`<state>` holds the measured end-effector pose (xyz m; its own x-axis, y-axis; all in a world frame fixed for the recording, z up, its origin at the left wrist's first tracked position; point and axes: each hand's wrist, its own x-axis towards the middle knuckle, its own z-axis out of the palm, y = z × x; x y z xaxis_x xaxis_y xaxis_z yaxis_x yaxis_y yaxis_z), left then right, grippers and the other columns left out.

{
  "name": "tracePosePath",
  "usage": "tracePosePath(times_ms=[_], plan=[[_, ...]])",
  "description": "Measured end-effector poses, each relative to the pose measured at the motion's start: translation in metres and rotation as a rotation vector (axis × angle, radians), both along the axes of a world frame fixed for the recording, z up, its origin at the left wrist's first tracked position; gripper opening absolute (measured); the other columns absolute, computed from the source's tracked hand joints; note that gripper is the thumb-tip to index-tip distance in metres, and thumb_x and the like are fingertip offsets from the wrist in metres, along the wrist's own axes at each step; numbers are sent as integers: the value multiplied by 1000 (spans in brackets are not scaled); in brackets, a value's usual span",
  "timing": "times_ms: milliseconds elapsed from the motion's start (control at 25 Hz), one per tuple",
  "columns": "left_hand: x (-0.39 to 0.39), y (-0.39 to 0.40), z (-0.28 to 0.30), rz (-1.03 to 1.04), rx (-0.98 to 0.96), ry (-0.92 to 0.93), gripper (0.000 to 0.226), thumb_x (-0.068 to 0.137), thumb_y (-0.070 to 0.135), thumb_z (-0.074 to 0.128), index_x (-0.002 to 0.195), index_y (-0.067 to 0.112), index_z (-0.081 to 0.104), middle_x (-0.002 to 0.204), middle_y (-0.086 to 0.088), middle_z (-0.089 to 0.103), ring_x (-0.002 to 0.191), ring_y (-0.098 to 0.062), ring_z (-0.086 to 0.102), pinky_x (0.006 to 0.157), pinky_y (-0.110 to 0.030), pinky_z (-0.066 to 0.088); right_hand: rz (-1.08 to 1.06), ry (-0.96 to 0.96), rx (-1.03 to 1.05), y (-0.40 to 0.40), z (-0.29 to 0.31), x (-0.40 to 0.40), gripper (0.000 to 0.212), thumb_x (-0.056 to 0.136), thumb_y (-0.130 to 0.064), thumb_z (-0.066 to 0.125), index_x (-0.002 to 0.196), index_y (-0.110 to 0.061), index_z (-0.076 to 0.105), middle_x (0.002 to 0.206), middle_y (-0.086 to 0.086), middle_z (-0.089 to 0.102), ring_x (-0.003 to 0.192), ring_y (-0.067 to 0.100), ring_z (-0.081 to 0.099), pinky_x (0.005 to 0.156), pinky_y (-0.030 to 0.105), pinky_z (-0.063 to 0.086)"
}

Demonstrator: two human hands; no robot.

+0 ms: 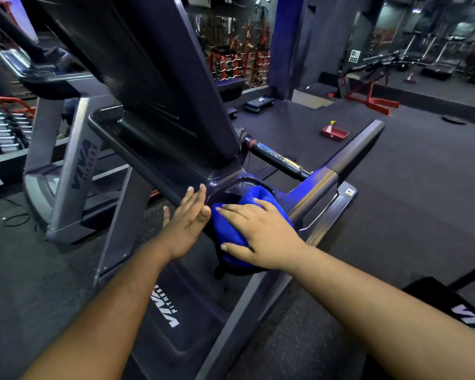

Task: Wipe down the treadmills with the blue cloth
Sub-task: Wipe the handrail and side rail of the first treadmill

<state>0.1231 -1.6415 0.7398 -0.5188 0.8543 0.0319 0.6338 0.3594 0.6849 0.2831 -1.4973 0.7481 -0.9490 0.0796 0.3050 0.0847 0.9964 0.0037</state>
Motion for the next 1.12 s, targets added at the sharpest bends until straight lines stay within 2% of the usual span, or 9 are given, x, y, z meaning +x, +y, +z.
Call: tracePosePath(times_ms=[80, 200, 280, 360, 480, 680, 880, 1000, 1120], plan=[[5, 1, -1, 11, -43, 140, 125, 54, 101, -12, 157, 31, -4, 165, 14, -5, 146, 4, -20, 118, -56, -16, 47, 50, -5, 38, -11, 26, 73, 86, -69, 49, 146, -27, 44, 149, -7, 46, 137, 14, 42, 112, 50, 31], [21, 5, -2, -6, 9, 359, 115, 66, 96, -7, 158, 28, -4, 165, 13, -8, 149, -2, -16, 117, -60, -14, -178, 80, -183, 80, 1, 29, 75, 84, -70, 39, 145, -27, 47, 155, -5, 40, 143, 15, 35, 112, 56, 28], [37, 15, 2, -35, 46, 439, 112, 70, 94, -2, 159, 27, 0, 165, 12, -8, 150, -3, -13, 117, -60, -13, -319, 68, -221, 63, 3, 17, 77, 82, -70, 30, 147, -30, 43, 159, -6, 33, 147, 16, 28, 118, 56, 18], [52, 28, 7, -36, -4, 494, 115, 67, 94, -6, 158, 25, -2, 165, 10, -11, 151, -5, -11, 117, -63, -11, -228, 57, -215, 32, -6, 20, 76, 83, -67, 30, 149, -29, 40, 159, -8, 32, 149, 16, 23, 120, 52, 13], [68, 50, 18, -20, -128, 572, 118, 62, 94, -16, 157, 24, -9, 162, 10, -20, 149, -4, -15, 116, -64, -13, -58, 77, -164, 69, -13, 40, 71, 89, -64, 36, 148, -24, 42, 156, -5, 39, 146, 18, 30, 118, 45, 20], [84, 82, 29, 42, -250, 606, 115, 63, 91, -14, 156, 24, -15, 164, 9, -20, 150, -5, -18, 116, -63, -14, -318, -28, -205, 141, 12, 15, 52, 87, -60, 30, 109, -26, 62, 121, -6, 64, 123, 22, 51, 106, 50, 32], [97, 129, 30, 57, -325, 589, 115, 66, 93, -5, 156, 22, -14, 165, 8, -18, 150, -6, -18, 117, -64, -11, 22, 85, -228, 171, -19, 56, 63, 93, -58, 36, 145, -24, 45, 153, -6, 43, 142, 17, 35, 117, 49, 20], [103, 156, 30, 80, -367, 557, 112, 72, 94, 4, 156, 22, -15, 164, 8, -20, 149, -5, -21, 116, -64, -14, -141, 46, -227, 240, -7, 46, 70, 90, -63, 27, 143, -23, 49, 153, -2, 43, 143, 21, 35, 116, 51, 21], [107, 178, 28, 91, -433, 540, 112, 73, 94, 8, 156, 23, -15, 164, 8, -20, 149, -6, -22, 115, -65, -14, -287, -164, -224, 255, 14, 5, 65, 94, -60, 28, 151, -28, 35, 159, -2, 33, 146, 19, 29, 119, 54, 13]])
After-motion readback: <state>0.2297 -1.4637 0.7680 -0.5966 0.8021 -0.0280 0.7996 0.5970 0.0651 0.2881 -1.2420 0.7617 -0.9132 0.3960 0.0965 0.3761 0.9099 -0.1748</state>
